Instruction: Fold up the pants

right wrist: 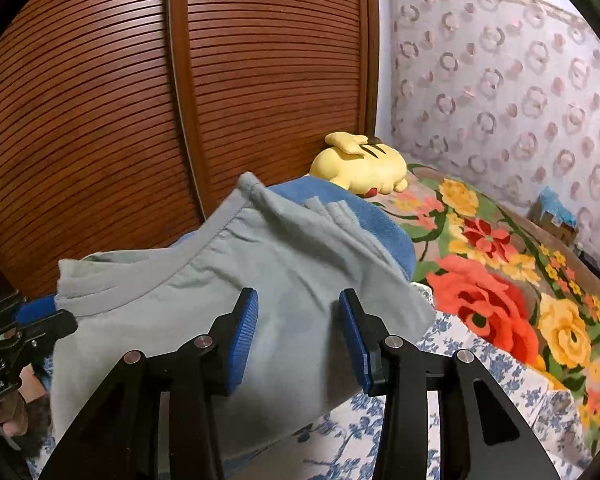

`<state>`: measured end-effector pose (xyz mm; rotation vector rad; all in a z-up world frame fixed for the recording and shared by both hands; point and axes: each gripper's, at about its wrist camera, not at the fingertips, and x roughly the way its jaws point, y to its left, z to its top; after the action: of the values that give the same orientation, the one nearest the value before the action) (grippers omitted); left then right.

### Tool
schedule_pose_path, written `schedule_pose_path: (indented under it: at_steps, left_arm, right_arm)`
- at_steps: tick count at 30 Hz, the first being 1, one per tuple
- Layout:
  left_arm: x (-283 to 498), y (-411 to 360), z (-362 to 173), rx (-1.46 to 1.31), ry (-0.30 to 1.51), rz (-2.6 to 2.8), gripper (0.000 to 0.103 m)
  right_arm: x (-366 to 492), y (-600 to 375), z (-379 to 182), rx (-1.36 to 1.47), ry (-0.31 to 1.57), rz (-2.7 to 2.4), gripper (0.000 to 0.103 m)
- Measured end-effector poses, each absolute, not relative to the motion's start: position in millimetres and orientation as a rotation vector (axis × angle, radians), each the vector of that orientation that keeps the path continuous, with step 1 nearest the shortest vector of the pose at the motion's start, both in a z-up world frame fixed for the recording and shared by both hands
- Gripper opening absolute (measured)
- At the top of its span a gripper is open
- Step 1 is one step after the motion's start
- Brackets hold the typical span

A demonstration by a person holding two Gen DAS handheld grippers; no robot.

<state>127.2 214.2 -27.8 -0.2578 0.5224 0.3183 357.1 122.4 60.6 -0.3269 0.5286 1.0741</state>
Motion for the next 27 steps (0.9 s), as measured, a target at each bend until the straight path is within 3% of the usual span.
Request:
schedule_pose_path:
  at_steps: [5, 7, 11, 18, 27]
  left_arm:
    - [120.3, 212.8, -24.2, -0.233, 0.531, 0.324, 0.061]
    - [115.9, 212.4, -22.1, -0.232, 0.517, 0.325, 0.082]
    - [108.8, 214.5, -18.2, -0.239, 0.506, 0.339, 0.088]
    - [101.3, 212.5, -16.3, -0.210, 0.521, 0.356, 0.089]
    - [90.6, 199.7, -23.1, -0.203, 0.566, 0.329, 0.089]
  right_arm:
    - [336.6, 110.2, 62.2, -0.298, 0.492, 1.069, 0.044]
    - [329.4, 106.9, 62.1, -0.293, 0.486, 1.067, 0.046]
    - [322.9, 102.4, 60.5, -0.297, 0.492, 1.071, 0.051]
    - [314.5, 93.3, 62.0, -0.278, 0.506, 1.066, 0.074]
    - [288.4, 71.0, 61.6, -0.264, 0.510, 1.028, 0.076]
